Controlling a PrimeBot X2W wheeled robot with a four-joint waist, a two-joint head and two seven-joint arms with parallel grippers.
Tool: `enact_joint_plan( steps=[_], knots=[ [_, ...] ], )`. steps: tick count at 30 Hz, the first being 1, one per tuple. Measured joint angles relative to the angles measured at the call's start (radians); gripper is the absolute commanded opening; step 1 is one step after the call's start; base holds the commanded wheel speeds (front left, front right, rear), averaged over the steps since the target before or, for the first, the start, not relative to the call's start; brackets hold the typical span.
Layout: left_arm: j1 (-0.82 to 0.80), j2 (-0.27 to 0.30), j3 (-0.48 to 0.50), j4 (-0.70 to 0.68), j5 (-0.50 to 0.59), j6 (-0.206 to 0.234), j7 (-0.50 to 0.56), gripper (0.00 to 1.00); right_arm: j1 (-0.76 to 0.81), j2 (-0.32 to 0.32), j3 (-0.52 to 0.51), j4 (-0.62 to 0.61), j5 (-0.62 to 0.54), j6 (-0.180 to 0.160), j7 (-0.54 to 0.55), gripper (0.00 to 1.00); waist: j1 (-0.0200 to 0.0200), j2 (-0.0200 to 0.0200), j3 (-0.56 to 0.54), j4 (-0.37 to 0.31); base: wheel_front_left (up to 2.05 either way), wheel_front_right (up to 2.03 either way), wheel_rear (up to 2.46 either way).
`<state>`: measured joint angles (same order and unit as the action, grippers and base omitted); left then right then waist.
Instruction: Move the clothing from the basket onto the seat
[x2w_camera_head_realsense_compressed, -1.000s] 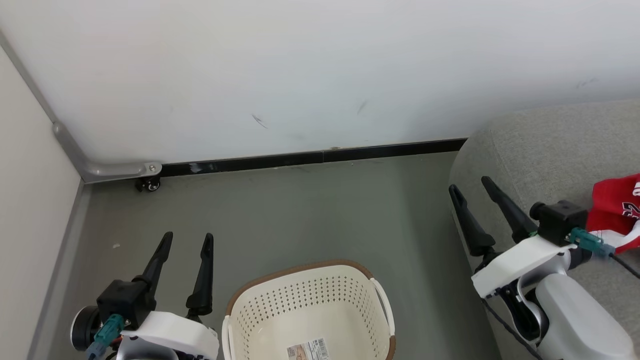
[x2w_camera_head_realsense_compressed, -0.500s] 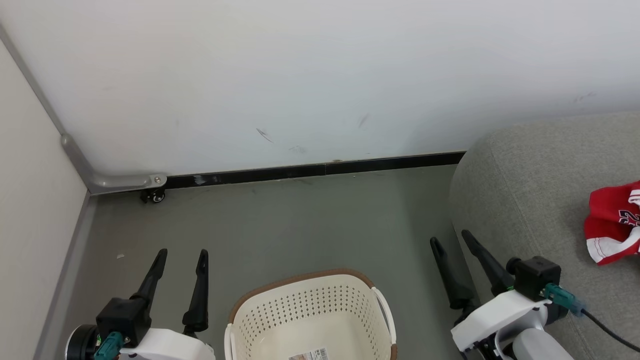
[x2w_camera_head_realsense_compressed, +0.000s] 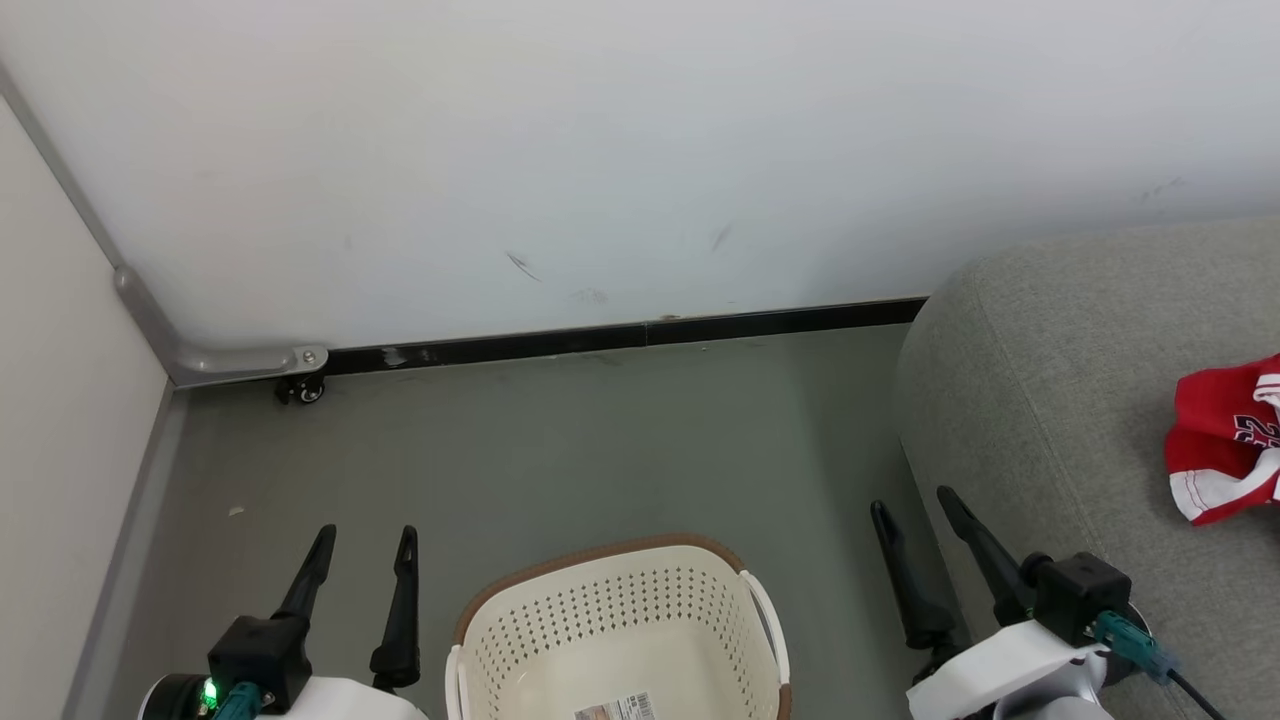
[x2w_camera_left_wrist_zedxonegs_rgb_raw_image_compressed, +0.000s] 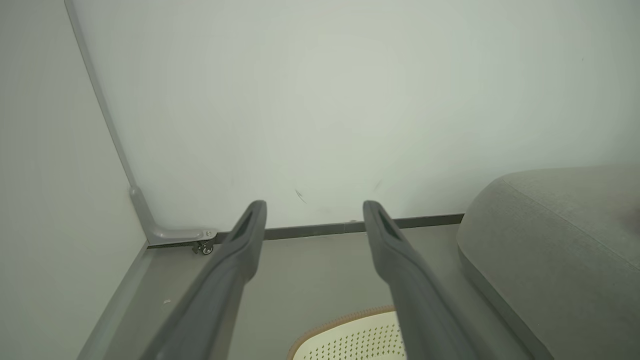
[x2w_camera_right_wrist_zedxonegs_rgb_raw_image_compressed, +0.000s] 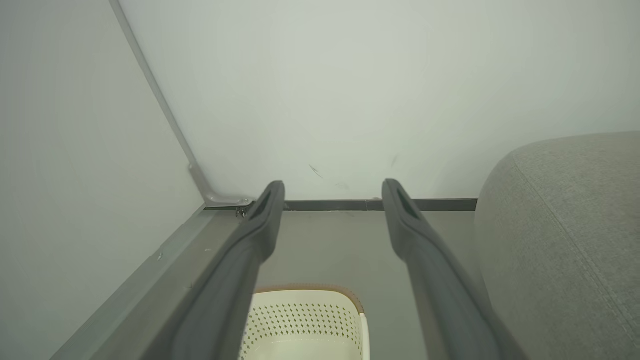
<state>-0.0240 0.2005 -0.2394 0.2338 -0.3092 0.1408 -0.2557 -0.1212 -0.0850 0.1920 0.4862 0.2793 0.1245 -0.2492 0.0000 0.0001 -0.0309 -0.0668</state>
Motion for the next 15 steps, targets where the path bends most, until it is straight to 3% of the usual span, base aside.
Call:
enact_joint_plan(
  steps=[15],
  knots=[
    [-0.001,-0.028,-0.013,0.007,0.025,0.009,0.000,1.00,0.064,0.030,-0.067,-0.103,-0.100,0.000,0.013,1.00,0.0000,0.0000,0.012,0.004,0.00,0.00,0.00]
  ],
)
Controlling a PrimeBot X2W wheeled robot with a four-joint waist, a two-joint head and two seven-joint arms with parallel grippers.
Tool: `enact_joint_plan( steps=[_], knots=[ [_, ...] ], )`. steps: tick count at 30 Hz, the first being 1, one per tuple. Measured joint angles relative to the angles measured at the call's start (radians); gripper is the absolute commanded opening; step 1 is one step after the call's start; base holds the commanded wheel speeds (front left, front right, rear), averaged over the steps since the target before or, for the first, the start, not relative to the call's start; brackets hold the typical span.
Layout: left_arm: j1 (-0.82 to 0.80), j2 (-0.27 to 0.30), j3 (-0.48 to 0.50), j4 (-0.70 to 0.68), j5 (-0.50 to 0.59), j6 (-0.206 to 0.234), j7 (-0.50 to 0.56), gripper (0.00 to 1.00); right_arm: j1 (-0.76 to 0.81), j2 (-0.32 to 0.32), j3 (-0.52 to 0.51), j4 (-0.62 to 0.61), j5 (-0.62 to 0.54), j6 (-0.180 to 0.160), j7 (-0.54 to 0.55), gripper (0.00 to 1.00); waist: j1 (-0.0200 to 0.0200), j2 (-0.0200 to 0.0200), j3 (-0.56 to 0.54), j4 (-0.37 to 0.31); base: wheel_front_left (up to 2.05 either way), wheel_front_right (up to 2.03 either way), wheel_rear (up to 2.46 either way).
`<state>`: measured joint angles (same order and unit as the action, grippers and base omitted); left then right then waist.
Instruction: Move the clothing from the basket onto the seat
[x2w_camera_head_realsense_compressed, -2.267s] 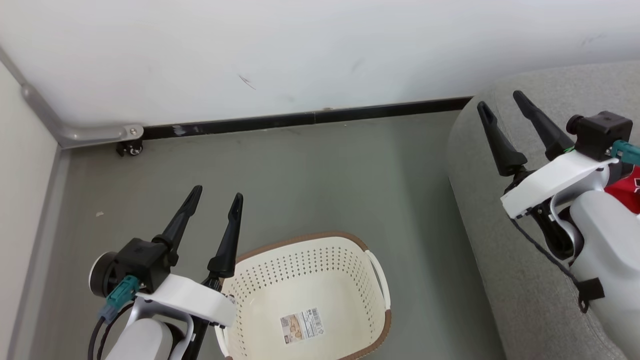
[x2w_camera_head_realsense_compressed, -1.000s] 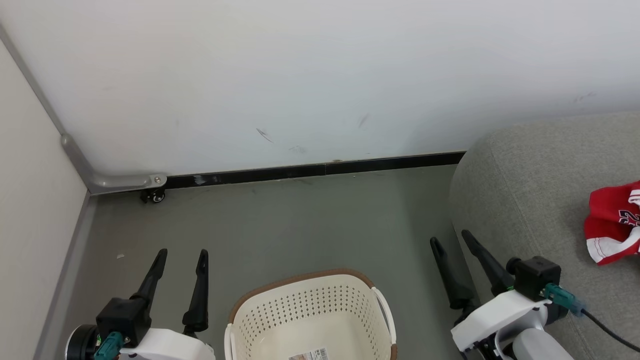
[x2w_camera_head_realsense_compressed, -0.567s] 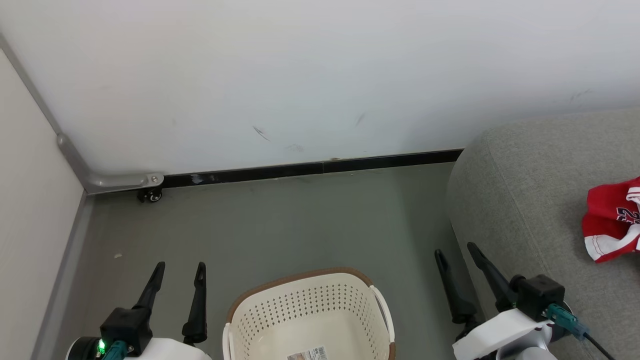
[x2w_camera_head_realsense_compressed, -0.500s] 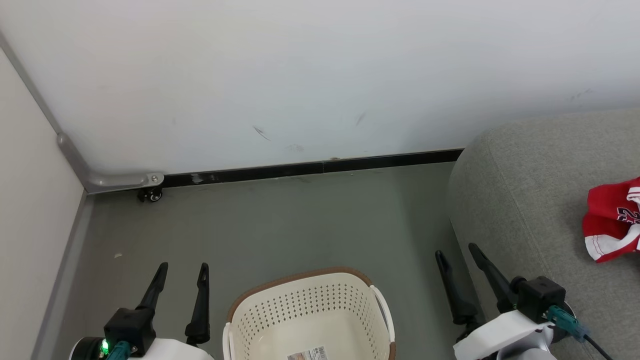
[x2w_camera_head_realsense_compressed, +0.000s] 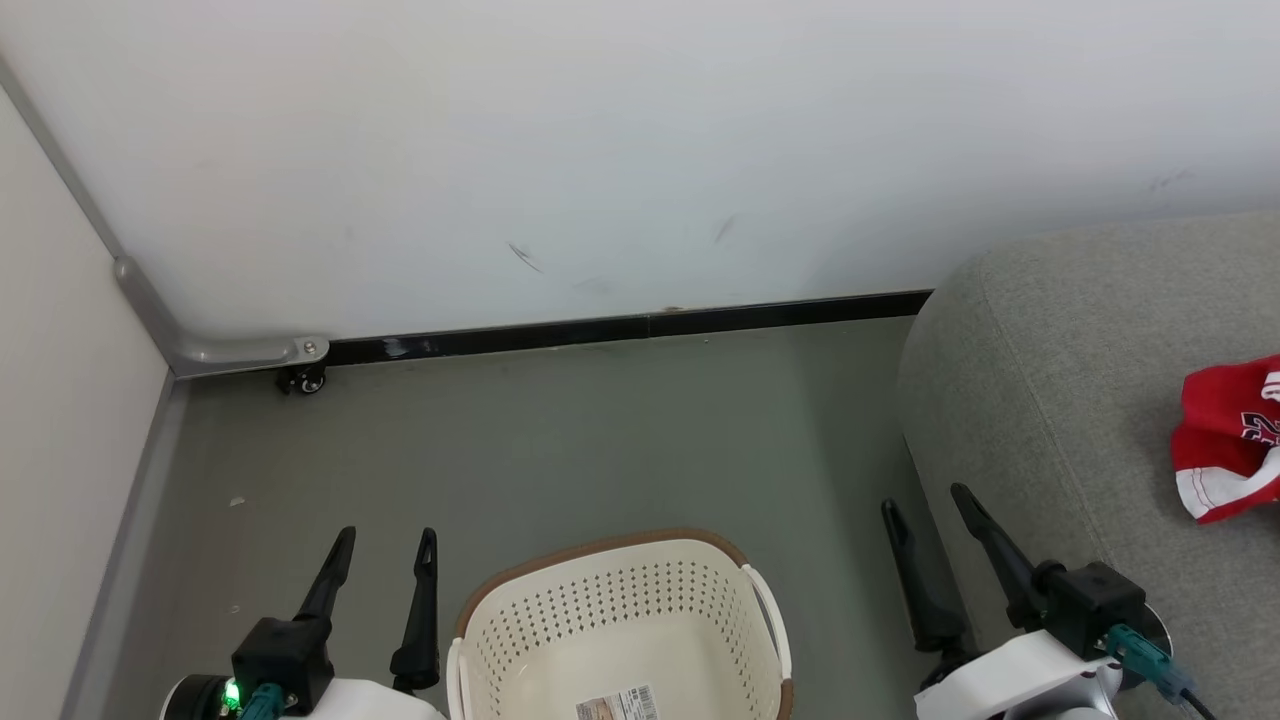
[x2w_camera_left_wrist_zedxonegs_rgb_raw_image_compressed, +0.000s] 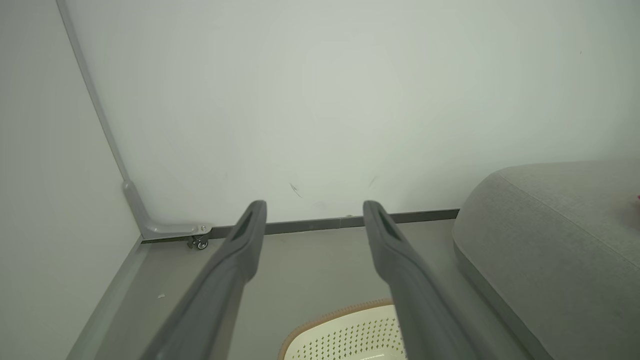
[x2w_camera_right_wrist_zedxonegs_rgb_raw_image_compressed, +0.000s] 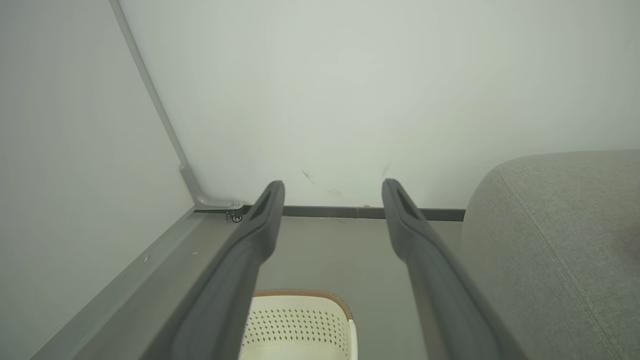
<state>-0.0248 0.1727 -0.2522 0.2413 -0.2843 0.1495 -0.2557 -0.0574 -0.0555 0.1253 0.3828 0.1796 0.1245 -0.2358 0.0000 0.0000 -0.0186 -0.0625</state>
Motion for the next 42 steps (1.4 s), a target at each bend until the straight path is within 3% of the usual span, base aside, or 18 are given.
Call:
enact_joint_plan(
  steps=[42],
  knots=[
    [-0.001,-0.025,0.051,0.016,0.031,0.019,0.000,1.00,0.101,0.005,-0.016,-0.166,0.007,0.000,0.079,1.00,0.0000,0.0000,-0.022,0.038,0.00,0.00,0.00]
  ],
)
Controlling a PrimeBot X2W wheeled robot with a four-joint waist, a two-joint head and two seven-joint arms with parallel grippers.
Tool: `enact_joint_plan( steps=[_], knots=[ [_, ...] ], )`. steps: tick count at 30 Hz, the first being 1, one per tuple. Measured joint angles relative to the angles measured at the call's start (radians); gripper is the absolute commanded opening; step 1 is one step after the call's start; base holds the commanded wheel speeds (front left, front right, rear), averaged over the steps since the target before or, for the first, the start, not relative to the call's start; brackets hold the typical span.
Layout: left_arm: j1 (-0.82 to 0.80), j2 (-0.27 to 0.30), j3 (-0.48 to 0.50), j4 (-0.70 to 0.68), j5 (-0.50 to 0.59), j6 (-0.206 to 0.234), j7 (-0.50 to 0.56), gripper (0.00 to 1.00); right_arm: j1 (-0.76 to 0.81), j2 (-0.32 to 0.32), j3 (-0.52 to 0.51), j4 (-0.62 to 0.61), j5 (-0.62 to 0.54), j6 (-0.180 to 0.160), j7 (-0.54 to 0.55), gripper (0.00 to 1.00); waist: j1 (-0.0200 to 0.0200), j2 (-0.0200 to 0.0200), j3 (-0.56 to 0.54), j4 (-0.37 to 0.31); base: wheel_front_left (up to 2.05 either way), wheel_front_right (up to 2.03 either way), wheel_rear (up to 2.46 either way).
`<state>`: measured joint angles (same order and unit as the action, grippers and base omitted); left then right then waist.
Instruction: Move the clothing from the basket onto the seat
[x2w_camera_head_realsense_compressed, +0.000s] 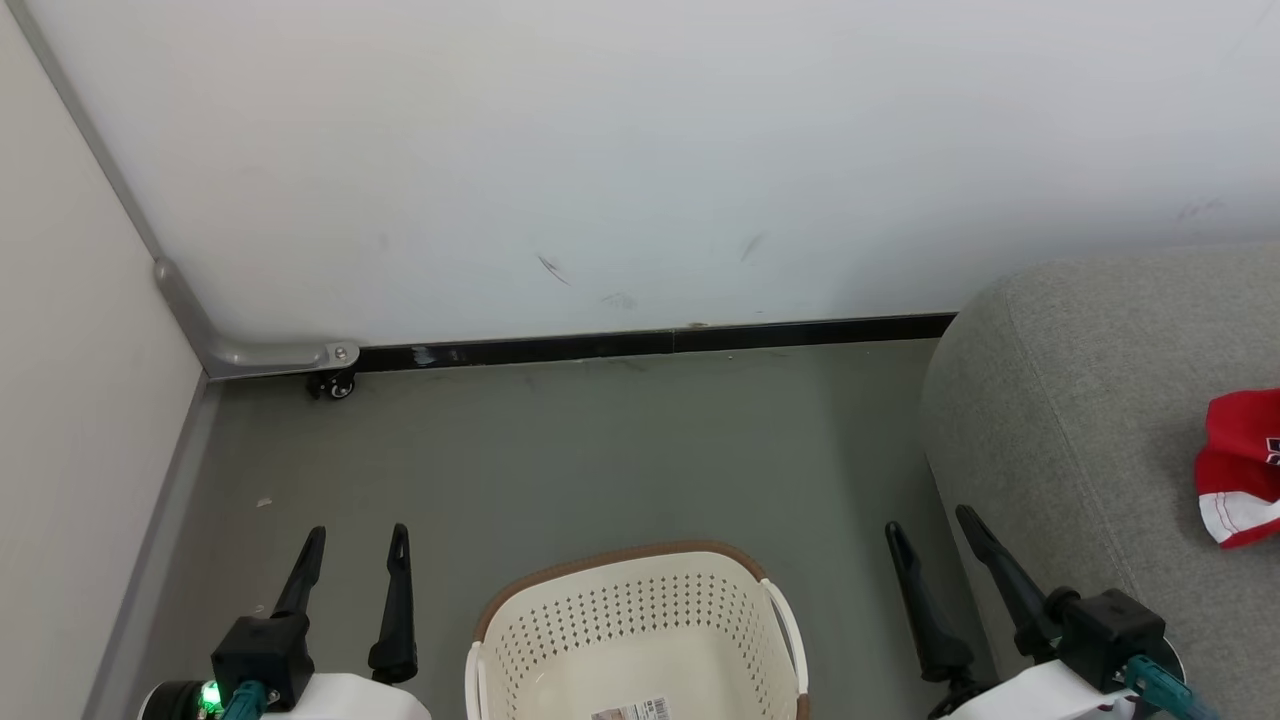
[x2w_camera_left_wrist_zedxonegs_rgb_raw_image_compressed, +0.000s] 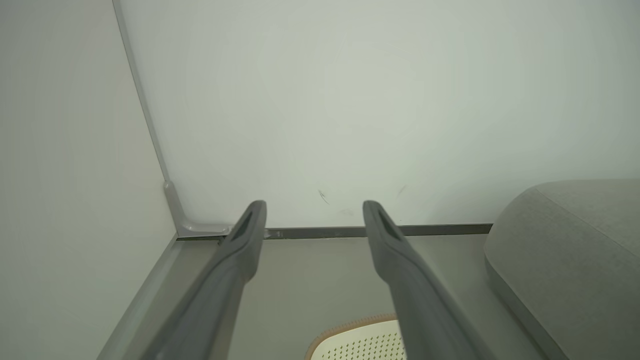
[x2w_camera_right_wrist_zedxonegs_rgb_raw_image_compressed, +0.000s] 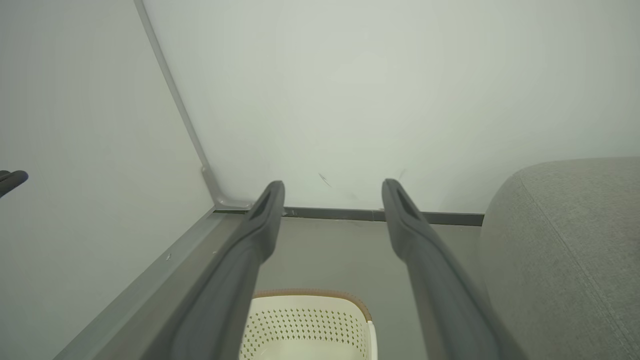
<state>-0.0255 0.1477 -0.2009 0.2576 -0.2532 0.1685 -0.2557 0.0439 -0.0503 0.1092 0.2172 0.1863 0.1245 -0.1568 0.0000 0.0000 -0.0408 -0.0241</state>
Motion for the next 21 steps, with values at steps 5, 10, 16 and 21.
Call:
enact_joint_plan(
  steps=[5,10,16,21],
  knots=[
    [0.000,0.000,0.004,0.000,0.004,0.000,0.000,1.00,0.015,0.000,-0.002,-0.017,0.000,0.000,0.007,1.00,0.0000,0.0000,-0.001,0.003,0.00,0.00,0.00],
    [0.000,-0.003,0.009,0.000,0.010,0.002,0.000,1.00,0.019,0.001,-0.002,-0.027,0.000,0.000,0.008,1.00,0.0000,0.0000,-0.001,0.006,0.00,0.00,0.00],
    [0.000,-0.012,0.023,-0.008,0.009,0.002,0.000,1.00,0.019,0.001,-0.002,-0.036,0.000,0.000,0.009,1.00,0.0000,0.0000,-0.001,0.007,0.00,0.00,0.00],
    [0.000,-0.017,0.026,-0.009,0.010,0.002,0.000,1.00,0.022,0.001,-0.002,-0.048,0.000,0.000,0.019,1.00,0.0000,0.0000,0.001,0.007,0.00,0.00,0.00]
  ],
)
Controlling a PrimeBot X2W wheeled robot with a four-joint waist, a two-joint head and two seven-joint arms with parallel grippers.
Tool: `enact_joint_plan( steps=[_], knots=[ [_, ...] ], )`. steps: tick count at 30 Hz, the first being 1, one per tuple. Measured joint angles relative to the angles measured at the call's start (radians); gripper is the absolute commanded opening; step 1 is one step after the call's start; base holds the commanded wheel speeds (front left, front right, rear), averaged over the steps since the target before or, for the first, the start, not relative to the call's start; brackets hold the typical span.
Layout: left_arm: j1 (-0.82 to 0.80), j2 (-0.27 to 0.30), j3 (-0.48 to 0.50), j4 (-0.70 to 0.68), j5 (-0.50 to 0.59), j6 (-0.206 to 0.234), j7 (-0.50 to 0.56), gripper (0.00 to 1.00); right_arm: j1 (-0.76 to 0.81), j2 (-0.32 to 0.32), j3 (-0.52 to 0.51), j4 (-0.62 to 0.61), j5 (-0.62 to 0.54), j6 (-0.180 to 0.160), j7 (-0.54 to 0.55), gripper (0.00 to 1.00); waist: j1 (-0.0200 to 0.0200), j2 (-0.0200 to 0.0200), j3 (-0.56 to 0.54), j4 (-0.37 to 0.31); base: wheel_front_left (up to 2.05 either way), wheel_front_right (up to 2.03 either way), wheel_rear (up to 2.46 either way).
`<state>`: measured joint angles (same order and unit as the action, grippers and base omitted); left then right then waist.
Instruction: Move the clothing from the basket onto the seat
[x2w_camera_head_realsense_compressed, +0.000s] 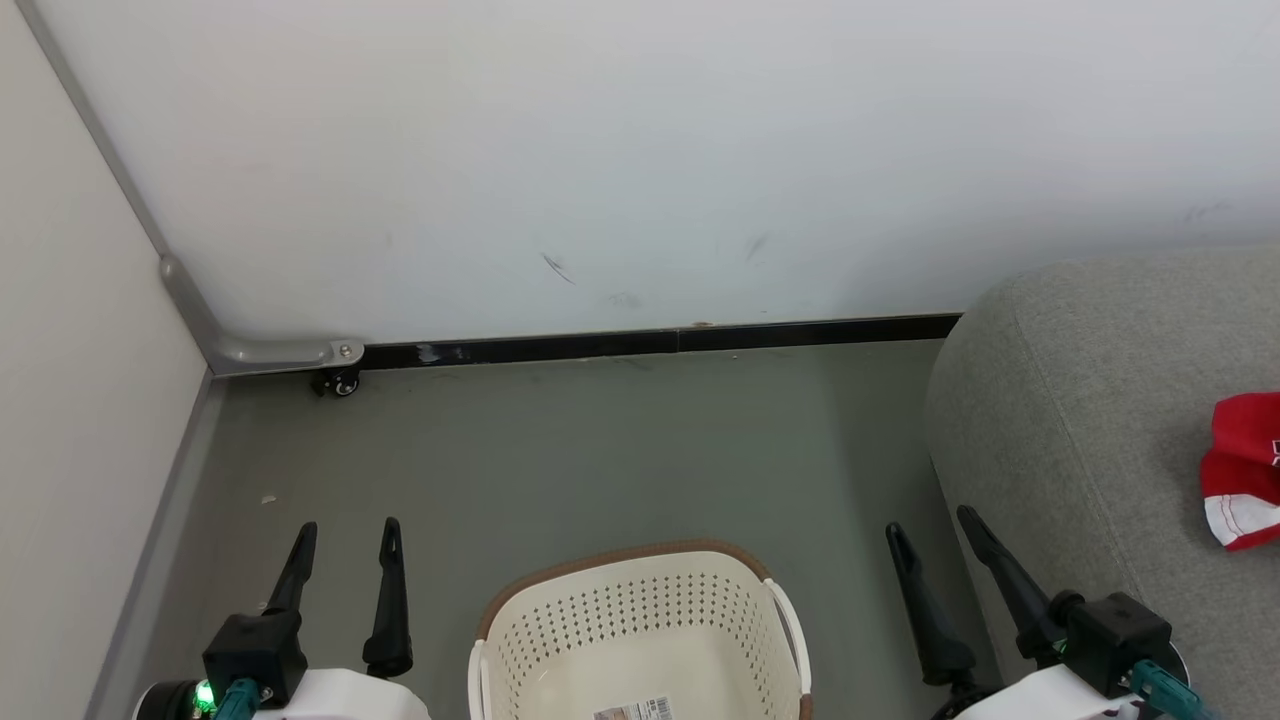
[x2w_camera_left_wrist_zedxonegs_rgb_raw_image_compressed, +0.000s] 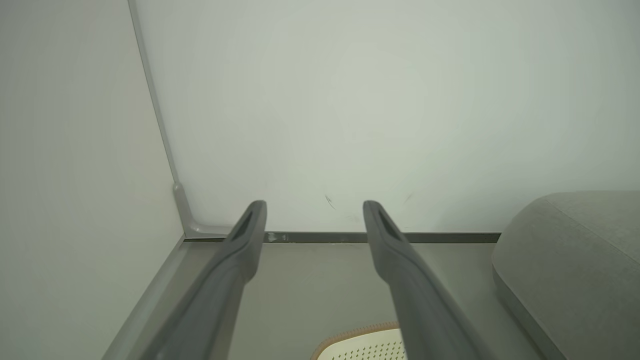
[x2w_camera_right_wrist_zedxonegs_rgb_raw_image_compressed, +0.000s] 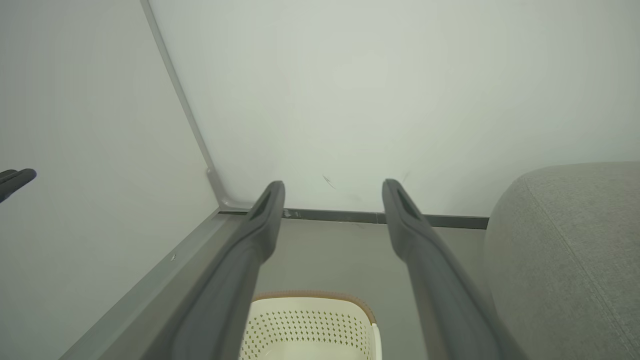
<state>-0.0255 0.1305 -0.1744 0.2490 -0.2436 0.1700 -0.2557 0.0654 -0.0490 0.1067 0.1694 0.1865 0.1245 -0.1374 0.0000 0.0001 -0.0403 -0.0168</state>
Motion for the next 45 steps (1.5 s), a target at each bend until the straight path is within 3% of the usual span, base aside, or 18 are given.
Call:
enact_joint_plan(
  steps=[38,39,45],
  knots=[
    [-0.019,0.004,-0.007,0.069,0.028,-0.003,0.000,1.00,0.022,0.001,-0.021,-0.045,0.000,0.000,0.023,1.00,0.0000,0.0000,0.012,0.009,0.00,0.00,0.00],
    [-0.017,0.003,-0.007,0.072,0.028,-0.003,0.000,0.00,0.022,0.001,-0.021,-0.042,0.000,0.000,0.023,0.00,0.0000,0.0000,0.012,0.009,0.00,0.00,0.00],
    [0.028,-0.019,-0.011,0.130,0.023,-0.003,0.001,0.00,0.054,0.002,-0.015,0.010,0.001,-0.002,0.023,0.00,0.0000,0.0000,0.012,0.009,0.00,0.00,0.00]
  ],
)
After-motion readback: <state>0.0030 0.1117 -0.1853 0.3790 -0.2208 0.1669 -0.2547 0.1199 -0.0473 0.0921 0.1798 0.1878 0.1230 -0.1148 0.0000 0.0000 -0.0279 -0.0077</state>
